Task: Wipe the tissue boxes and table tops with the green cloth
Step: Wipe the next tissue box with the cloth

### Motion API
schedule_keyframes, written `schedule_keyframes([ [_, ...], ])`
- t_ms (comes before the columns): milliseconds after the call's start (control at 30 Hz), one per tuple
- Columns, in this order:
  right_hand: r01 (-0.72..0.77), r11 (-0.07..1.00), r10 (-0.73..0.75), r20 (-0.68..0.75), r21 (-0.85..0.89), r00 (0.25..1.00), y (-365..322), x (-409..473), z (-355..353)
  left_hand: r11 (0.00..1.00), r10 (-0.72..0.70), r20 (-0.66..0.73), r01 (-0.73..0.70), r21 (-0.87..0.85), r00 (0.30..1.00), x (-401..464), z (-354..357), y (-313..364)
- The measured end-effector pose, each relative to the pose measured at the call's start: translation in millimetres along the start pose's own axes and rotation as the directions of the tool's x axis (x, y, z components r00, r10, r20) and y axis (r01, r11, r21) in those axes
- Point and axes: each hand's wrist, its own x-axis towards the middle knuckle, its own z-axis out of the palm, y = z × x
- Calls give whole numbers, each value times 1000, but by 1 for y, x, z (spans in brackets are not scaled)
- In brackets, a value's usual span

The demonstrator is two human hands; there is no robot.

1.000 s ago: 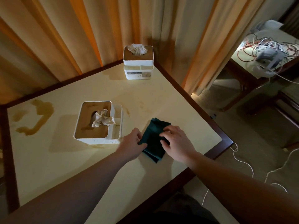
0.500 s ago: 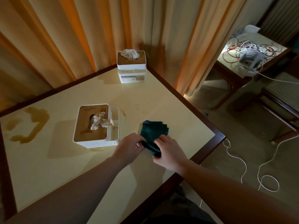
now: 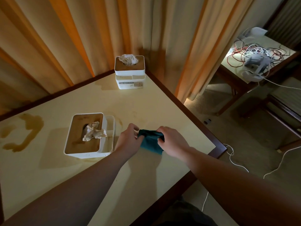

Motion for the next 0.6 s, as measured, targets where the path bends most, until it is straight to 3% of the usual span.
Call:
schedule_keyframes([
  [167, -1, 999, 0, -28, -52, 1000, 10, 15, 6, 984, 21, -35, -15, 179, 999, 20, 13, -7],
  [267, 153, 972, -176, -119, -178, 977, 11, 14, 15, 939, 140, -44, -119, 324, 989, 20, 25, -20],
  [400, 393, 897, -381, 100, -203, 919, 15, 14, 34, 893, 300, -36, -267, 363, 953, 12, 35, -41],
  [500, 398, 891, -352, 220, -218, 910, 21, 17, 42, 846, 361, -7, -324, 424, 933, 6, 34, -52],
  [600, 379, 882, -317, 242, -280, 917, 23, 17, 45, 744, 407, 50, -362, 561, 912, 3, 31, -59],
])
